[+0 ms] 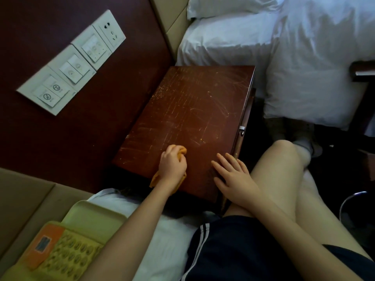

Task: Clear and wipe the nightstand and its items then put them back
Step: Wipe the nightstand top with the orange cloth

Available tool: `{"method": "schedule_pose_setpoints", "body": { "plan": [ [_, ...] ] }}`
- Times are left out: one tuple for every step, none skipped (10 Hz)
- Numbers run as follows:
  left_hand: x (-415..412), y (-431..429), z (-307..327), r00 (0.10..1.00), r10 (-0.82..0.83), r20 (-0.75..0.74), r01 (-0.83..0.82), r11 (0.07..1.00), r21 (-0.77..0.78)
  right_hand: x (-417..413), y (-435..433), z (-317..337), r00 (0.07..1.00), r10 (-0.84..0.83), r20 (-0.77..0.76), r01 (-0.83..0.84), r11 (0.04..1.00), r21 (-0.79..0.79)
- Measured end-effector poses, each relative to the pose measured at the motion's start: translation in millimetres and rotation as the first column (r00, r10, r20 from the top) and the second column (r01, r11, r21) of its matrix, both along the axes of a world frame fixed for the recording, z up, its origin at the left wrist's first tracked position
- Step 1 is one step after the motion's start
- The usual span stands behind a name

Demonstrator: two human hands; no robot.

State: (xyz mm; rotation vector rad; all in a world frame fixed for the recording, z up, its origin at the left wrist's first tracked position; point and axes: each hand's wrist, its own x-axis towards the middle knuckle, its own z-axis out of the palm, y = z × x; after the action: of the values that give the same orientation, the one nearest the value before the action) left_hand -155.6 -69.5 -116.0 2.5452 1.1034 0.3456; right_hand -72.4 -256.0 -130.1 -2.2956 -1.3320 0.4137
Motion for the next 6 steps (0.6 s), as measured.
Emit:
{"method": "schedule_pose_setpoints", "body": {
  "plan": [
    [22, -12, 0, 0.998, 0.065, 0.008, -0.064, 0.998, -0.004, 0, -1, 0, 1.0, -0.002, 0.006, 0.002, 1.0, -0.006],
    [32, -30, -1, 0.999, 0.036, 0.019, -0.036, 0.999, -0.012, 1, -2, 1, 1.0, -0.01, 0.01, 0.01, 1.0, -0.009],
    [22, -42, -5, 0.992, -0.127, -0.004, 0.127, 0.992, -0.014, 1, -2, 1, 1.0, -0.02, 0.009, 0.02, 1.0, -0.007],
    [0, -39, -8, 0.974, -0.224, -0.035, 0.225, 0.974, 0.014, 1, -1, 1, 1.0, -0.025, -0.003, 0.025, 1.0, 0.006],
    [-8, -25, -4, 0.995, -0.101, -0.011, 0.101, 0.994, 0.035, 1, -1, 1, 1.0, -0.02, 0.001, 0.02, 1.0, 0.023],
    [8, -18, 0, 0.999, 0.041, 0.013, -0.041, 0.999, 0.015, 1, -2, 2, 1.0, -0.013, 0.001, 0.013, 0.999, 0.033]
  ]
}}
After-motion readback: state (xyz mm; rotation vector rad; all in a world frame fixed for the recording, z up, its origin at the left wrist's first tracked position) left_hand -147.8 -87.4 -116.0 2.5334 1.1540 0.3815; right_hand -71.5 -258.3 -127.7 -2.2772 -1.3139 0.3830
